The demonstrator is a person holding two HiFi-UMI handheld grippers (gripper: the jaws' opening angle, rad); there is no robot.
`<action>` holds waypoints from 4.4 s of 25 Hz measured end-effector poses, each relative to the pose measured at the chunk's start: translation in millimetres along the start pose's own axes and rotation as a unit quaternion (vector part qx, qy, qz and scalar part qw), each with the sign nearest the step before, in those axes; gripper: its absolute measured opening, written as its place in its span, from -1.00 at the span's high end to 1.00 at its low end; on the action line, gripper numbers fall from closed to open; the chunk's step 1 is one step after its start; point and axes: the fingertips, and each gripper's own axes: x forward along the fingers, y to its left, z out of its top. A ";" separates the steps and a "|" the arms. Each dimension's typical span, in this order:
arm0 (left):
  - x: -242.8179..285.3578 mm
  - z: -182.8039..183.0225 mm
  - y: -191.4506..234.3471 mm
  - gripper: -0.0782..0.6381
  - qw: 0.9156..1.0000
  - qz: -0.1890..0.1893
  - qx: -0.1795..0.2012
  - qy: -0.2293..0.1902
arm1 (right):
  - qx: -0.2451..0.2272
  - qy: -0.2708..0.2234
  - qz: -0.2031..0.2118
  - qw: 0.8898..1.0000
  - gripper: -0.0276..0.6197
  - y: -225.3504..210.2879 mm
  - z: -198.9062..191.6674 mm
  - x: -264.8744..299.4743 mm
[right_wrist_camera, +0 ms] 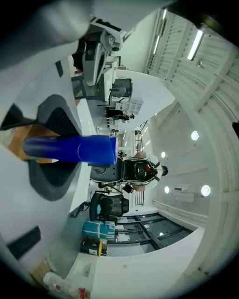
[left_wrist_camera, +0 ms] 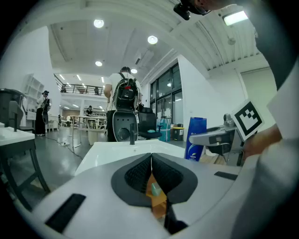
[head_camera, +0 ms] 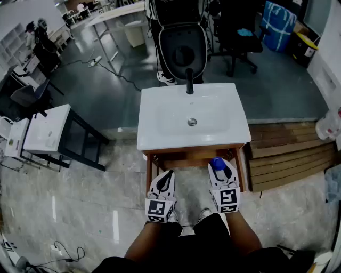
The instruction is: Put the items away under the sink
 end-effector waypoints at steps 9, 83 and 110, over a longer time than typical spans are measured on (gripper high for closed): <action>65.6 -135.5 8.6 0.72 1.000 0.028 0.009 0.011 | 0.009 0.008 0.019 1.000 0.41 21.0 -142.0 47.6; 157.9 -377.7 86.5 0.72 0.998 0.041 0.031 -0.031 | -0.008 -0.029 0.044 0.999 0.26 60.8 -293.1 349.5; 110.5 -246.0 31.4 0.72 0.999 -0.015 -0.014 -0.026 | 0.002 -0.042 0.027 0.999 0.85 64.0 -239.7 132.5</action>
